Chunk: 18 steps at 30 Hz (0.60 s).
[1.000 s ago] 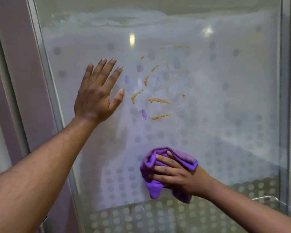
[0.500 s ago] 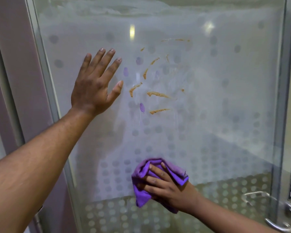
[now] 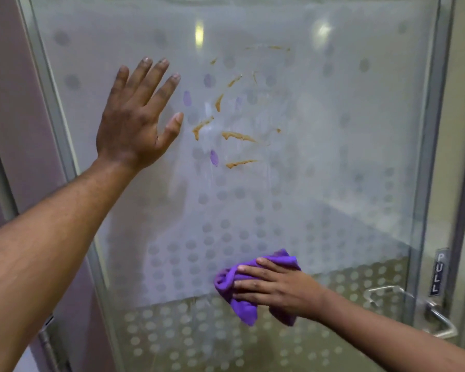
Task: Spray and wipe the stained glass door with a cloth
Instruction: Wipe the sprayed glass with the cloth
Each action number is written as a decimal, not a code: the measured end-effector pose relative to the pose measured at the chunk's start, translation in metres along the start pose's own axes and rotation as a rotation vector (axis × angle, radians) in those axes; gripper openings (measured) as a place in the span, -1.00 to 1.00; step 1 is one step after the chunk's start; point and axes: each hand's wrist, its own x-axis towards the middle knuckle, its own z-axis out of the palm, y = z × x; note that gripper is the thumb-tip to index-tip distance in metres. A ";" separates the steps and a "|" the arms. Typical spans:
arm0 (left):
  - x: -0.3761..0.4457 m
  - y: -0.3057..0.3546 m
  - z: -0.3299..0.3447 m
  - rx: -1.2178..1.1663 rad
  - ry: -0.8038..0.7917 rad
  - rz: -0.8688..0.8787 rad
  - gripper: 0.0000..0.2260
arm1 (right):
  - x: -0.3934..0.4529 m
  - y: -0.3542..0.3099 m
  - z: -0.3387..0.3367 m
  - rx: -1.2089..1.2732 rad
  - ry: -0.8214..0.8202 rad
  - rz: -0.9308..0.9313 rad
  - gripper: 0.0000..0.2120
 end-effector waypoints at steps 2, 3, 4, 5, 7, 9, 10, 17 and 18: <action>0.000 -0.001 0.002 -0.001 0.005 0.004 -0.44 | 0.013 -0.009 0.009 -0.080 0.155 0.105 -0.34; 0.000 -0.002 0.003 0.000 0.006 0.008 -0.44 | 0.023 -0.017 0.015 -0.053 0.141 0.143 -0.29; -0.001 -0.002 0.003 0.000 0.003 0.012 -0.44 | 0.027 -0.029 0.024 -0.063 0.149 0.144 -0.27; -0.002 -0.003 0.004 0.001 -0.001 0.015 -0.44 | 0.033 -0.037 0.027 0.071 0.129 0.152 -0.30; -0.001 -0.004 0.003 0.013 -0.009 0.017 -0.44 | 0.036 -0.046 0.031 0.361 0.016 0.190 -0.42; 0.002 -0.003 0.003 0.044 -0.008 0.018 -0.43 | 0.034 -0.051 0.034 0.187 -0.003 0.200 -0.45; 0.000 -0.002 0.002 0.059 -0.007 0.014 -0.42 | 0.033 -0.052 0.034 0.029 -0.027 0.167 -0.45; -0.157 0.048 0.007 0.050 -0.210 0.098 -0.37 | 0.027 -0.043 0.042 -0.102 0.084 0.093 -0.28; -0.175 0.052 0.009 0.053 -0.240 0.100 -0.37 | 0.024 -0.045 0.043 -0.047 0.060 0.074 -0.34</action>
